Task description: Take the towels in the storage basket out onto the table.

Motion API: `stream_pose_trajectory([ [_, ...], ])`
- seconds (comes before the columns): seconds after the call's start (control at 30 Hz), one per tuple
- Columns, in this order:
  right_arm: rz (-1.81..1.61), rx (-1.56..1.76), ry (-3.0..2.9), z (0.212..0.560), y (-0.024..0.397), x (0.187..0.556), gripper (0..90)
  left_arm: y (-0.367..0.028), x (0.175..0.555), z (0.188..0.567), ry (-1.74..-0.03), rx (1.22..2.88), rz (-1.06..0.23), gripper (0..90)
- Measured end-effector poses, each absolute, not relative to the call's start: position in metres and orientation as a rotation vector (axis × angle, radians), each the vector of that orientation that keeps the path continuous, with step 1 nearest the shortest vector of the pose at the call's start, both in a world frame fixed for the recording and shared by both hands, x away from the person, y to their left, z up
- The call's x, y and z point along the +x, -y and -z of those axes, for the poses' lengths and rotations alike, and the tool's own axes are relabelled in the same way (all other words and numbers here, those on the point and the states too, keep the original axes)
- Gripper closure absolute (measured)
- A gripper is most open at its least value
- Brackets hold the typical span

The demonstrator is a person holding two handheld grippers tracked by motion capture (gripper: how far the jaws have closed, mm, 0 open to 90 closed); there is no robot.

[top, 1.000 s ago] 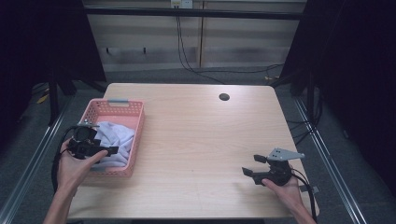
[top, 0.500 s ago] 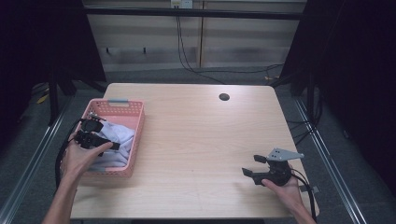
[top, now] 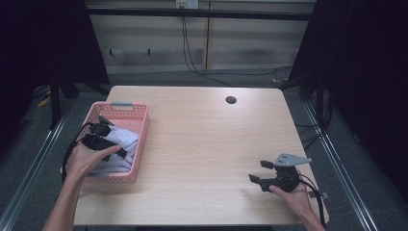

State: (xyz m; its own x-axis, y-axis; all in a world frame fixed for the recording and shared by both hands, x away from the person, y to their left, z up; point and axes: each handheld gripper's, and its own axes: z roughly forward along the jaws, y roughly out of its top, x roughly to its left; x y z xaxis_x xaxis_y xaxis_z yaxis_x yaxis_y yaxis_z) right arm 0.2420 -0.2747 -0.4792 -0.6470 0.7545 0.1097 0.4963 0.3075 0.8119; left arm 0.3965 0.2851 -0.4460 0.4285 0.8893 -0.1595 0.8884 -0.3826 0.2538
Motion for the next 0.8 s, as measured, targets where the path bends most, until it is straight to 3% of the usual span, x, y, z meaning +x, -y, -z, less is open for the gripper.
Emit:
stream_pose_trajectory([
  [0.63,-1.234,1.138,-2.313,0.481,0.272,0.244,26.7,-0.262,0.408,0.466,-1.580,2.644,-0.003,0.0],
  [0.67,-1.231,1.137,-2.315,0.481,0.272,0.244,26.7,-0.262,0.408,0.466,-1.563,2.665,-0.015,2.0],
  [0.8,-1.218,1.145,-2.325,0.482,0.272,0.244,27.6,-0.265,0.406,0.462,-1.558,2.674,-0.091,26.1],
])
